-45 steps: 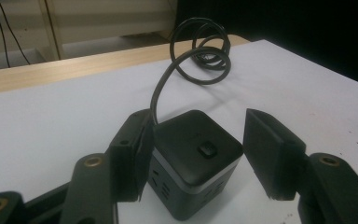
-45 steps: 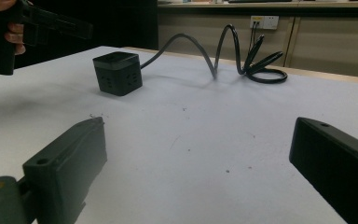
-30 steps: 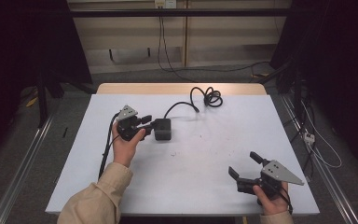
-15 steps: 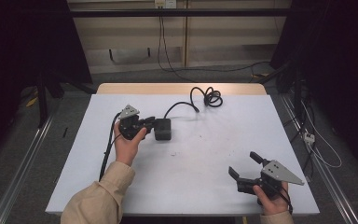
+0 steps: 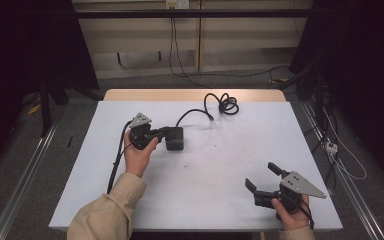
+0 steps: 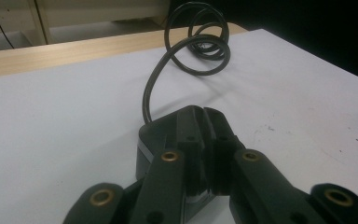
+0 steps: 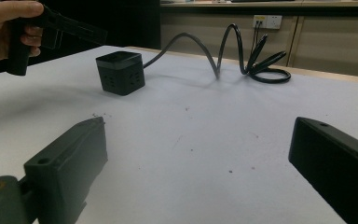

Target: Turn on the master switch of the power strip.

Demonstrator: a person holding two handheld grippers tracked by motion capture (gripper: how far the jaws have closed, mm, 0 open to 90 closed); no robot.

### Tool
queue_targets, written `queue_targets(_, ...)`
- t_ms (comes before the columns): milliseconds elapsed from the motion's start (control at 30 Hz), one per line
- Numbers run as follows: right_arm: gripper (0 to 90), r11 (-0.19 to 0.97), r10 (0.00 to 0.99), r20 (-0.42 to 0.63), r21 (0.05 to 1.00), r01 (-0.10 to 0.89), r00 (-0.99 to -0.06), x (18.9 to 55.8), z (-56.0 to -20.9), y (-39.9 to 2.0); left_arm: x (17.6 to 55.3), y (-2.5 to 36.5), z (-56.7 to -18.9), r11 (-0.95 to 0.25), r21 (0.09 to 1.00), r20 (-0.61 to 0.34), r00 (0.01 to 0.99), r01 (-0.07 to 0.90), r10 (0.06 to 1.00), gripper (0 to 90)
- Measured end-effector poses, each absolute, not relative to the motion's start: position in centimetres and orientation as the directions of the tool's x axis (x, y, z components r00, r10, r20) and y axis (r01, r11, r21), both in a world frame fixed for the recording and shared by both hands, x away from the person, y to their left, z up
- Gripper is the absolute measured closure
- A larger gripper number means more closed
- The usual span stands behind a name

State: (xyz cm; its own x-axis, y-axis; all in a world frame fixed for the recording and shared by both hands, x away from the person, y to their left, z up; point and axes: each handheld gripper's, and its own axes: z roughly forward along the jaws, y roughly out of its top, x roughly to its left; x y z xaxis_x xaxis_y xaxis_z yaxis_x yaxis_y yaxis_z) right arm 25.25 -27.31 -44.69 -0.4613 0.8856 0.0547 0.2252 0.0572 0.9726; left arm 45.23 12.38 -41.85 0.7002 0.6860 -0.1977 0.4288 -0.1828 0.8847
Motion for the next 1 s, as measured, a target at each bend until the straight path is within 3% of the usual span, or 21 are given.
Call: queue_targets(1000, 4.2, 0.056, 0.886, 0.056, 0.973, 0.225, -0.461, 25.3, -44.7, -27.3, 45.4, 10.9, -42.3, -0.223, 0.869, -0.19, 0.715, 0.441, 0.673, 90.0)
